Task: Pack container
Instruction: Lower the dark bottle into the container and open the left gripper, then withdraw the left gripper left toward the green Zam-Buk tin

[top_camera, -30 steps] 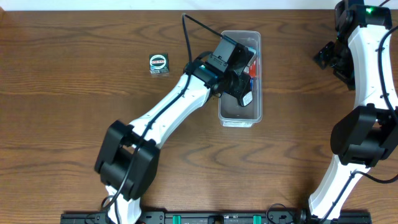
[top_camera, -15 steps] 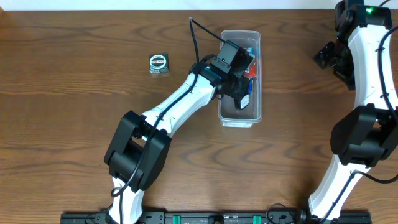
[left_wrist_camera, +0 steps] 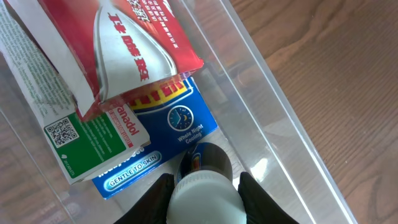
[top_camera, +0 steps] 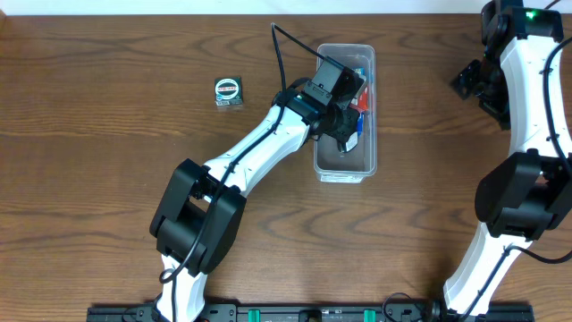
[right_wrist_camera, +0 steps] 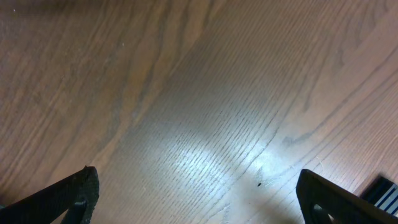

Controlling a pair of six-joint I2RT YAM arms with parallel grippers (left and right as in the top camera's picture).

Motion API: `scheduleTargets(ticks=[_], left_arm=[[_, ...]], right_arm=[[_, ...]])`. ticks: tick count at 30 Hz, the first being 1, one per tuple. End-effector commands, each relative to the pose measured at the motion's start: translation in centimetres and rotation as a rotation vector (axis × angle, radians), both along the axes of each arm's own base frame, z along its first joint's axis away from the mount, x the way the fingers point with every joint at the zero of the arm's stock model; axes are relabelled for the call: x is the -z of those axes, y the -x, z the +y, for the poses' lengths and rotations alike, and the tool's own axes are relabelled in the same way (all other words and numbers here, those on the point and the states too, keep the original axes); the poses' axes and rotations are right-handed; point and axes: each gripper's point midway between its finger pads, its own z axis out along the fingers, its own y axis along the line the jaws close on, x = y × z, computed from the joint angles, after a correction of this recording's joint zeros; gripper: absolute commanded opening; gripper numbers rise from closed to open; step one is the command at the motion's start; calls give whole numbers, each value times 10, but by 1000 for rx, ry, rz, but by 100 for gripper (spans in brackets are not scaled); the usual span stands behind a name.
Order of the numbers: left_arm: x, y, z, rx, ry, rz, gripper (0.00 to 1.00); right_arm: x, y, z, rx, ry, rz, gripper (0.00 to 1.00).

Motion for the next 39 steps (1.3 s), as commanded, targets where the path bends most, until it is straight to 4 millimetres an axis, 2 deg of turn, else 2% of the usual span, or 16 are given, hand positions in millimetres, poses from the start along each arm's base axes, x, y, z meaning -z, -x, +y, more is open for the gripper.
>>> scheduleTargets(ticks=[1,3,10,13,19,24,27,28,31,34,36,39], left_arm=[[-10,-7,-2,-10,16,-24,42],[-10,-7,-2,-10,16,-24,49],[-11,-7,-3,-10,20,-27,54],[-20,-6,-8,8,55,-33,57],[-58,-5,-11,22,120,-91,62],[-107,-9,3,-5,174,-168,62],[-148,-14,26,-46,213,-238,75],[-160,-16,37,-66,220,-256,75],[-183,-27,88,-186,180,-302,79],[-181,-39,157,-358,70,-294,87],[-169,-42,190,-429,28,-249,93],[-149,-50,234,-533,-9,-177,93]], right_arm=[[-10,2,-4,20,19,-24,99],[-10,2,-4,20,19,-24,99],[-10,2,-4,20,19,-24,99],[-10,2,-4,20,19,-24,99],[-10,2,-4,20,19,-24,99],[-10,2,-4,20,19,-24,99],[-10,2,-4,20,19,-24,99],[-10,2,-4,20,19,-24,99],[-10,2,-4,20,19,-24,99],[-10,2,-4,20,19,-24,99],[-10,2,-4,20,19,-24,99],[-10,2,-4,20,19,-24,99]])
